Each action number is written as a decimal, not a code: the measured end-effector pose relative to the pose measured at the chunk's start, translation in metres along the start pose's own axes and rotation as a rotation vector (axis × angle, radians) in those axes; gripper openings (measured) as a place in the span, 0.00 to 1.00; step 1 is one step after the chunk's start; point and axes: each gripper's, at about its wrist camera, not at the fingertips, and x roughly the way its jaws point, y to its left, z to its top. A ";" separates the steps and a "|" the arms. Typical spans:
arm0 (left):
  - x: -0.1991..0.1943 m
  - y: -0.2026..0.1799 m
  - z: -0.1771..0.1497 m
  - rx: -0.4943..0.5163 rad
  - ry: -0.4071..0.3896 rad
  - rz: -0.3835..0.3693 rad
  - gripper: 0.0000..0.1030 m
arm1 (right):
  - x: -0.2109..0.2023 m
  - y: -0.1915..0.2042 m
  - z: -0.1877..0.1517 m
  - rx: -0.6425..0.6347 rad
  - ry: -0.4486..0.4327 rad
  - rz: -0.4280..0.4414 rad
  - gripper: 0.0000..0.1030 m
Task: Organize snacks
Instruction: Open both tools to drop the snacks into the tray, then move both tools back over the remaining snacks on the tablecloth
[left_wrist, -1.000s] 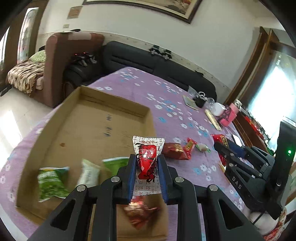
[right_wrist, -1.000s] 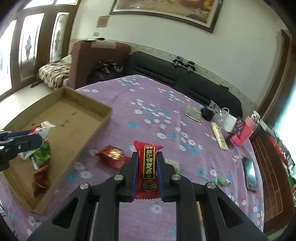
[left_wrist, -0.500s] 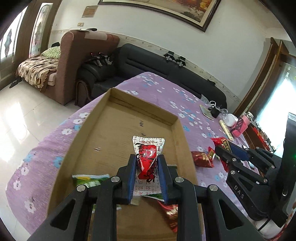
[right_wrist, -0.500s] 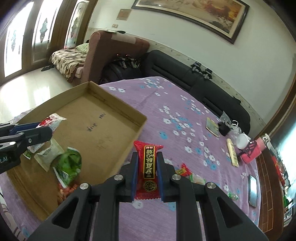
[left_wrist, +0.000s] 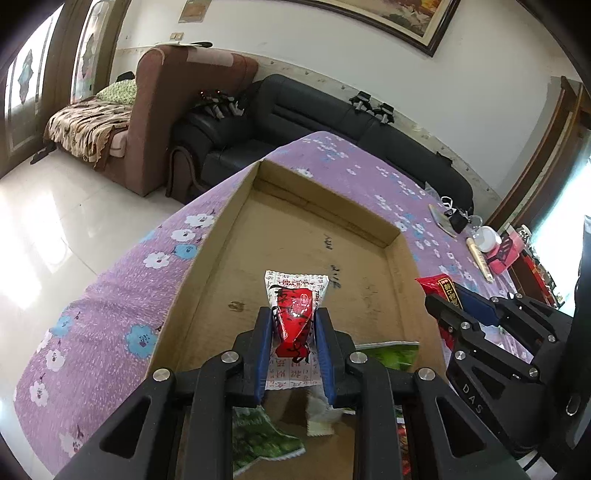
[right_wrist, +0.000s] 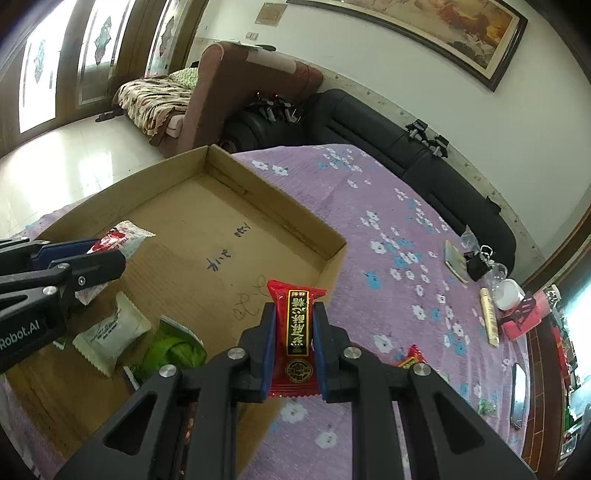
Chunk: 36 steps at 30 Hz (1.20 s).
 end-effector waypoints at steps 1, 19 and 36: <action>0.002 0.002 0.000 -0.005 0.002 0.001 0.23 | 0.003 0.001 0.001 0.000 0.004 0.003 0.17; -0.010 -0.003 0.005 -0.014 -0.030 -0.036 0.52 | 0.012 0.009 0.009 0.008 -0.007 0.005 0.32; -0.046 -0.031 0.000 0.021 -0.082 -0.062 0.57 | -0.030 -0.014 0.000 0.043 -0.071 -0.023 0.40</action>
